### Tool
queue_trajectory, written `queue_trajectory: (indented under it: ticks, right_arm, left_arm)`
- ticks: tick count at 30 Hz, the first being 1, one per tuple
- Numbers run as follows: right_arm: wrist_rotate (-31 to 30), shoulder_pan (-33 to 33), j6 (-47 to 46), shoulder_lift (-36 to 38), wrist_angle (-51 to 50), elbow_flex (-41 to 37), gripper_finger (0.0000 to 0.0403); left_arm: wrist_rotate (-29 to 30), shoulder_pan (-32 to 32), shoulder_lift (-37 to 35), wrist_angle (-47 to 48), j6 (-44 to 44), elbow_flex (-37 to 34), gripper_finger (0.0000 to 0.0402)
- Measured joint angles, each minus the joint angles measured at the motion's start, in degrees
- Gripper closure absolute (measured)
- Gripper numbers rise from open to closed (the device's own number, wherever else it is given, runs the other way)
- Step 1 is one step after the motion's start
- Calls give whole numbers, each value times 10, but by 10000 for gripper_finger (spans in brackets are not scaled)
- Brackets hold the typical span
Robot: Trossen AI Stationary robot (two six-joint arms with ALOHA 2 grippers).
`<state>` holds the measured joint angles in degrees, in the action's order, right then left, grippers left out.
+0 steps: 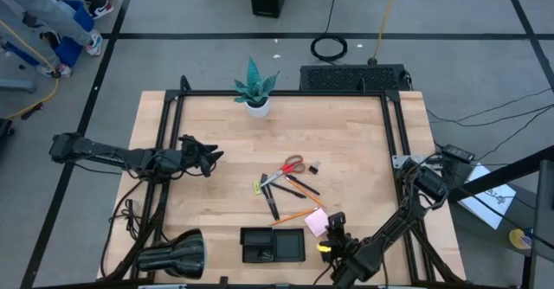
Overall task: Pick and place office supplies into organizer
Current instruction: Put the pink sticky notes into the black desk organizer
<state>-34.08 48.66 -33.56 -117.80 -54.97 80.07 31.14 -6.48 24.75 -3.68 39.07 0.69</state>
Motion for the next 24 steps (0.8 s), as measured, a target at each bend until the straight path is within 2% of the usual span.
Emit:
queue_trajectory:
  ticks: [13, 18, 24]
  right_arm:
    - [-4, -7, 28, 0, 7, -4, 277]
    - [-7, -10, 32, 3, 40, -32, 277]
    - [-38, -10, 34, 3, 62, -53, 278]
  left_arm:
    - [0, 0, 0, 0, 1, 0, 190]
    - [0, 0, 0, 0, 3, 0, 190]
    - [-1, 0, 0, 0, 5, 0, 190]
